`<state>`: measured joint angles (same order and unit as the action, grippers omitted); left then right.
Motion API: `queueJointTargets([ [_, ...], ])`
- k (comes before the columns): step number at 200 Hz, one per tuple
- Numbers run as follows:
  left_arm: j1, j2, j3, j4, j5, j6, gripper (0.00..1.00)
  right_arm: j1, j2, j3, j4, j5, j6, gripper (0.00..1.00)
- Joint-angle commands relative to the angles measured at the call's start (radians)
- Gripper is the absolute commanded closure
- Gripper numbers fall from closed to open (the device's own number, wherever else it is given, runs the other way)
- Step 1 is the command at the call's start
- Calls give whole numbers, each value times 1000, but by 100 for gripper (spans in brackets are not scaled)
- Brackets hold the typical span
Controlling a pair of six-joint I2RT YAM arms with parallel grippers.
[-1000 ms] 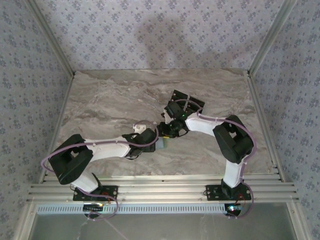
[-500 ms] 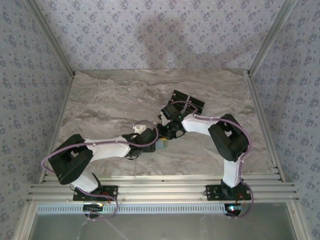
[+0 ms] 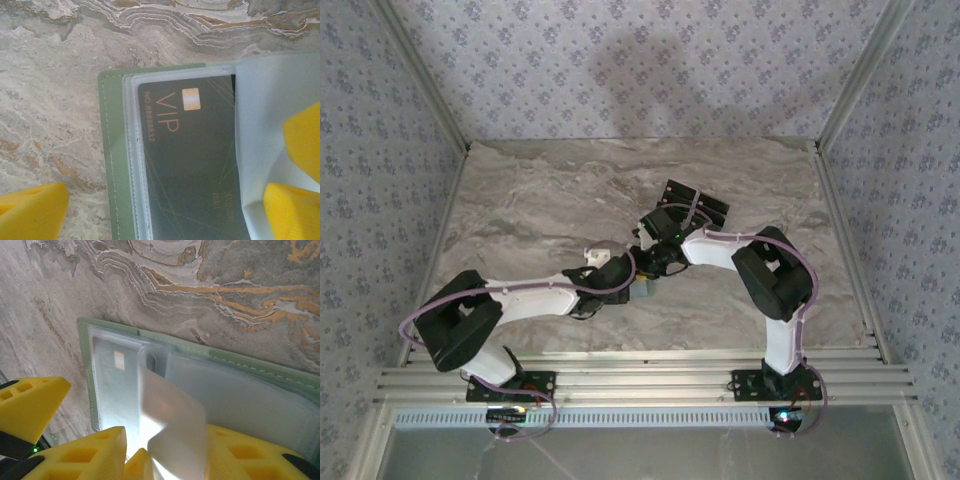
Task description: Put the credit cards into the card holder
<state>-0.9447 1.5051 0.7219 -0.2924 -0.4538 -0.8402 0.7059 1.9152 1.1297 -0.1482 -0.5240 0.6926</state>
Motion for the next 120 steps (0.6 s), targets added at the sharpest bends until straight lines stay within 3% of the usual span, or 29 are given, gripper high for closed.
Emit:
queueJointTargets([
  [1, -6, -114, -38, -57, -68, -28, 0, 8, -9, -5, 16, -30, 27, 55],
  [51, 13, -341, -74, -202, -170, -64, 0, 43, -16, 35, -15, -10, 33, 55],
  [120, 125, -520, -138, -243, -106, -51, 0, 127, 55, 181, -109, 79, 38, 55],
])
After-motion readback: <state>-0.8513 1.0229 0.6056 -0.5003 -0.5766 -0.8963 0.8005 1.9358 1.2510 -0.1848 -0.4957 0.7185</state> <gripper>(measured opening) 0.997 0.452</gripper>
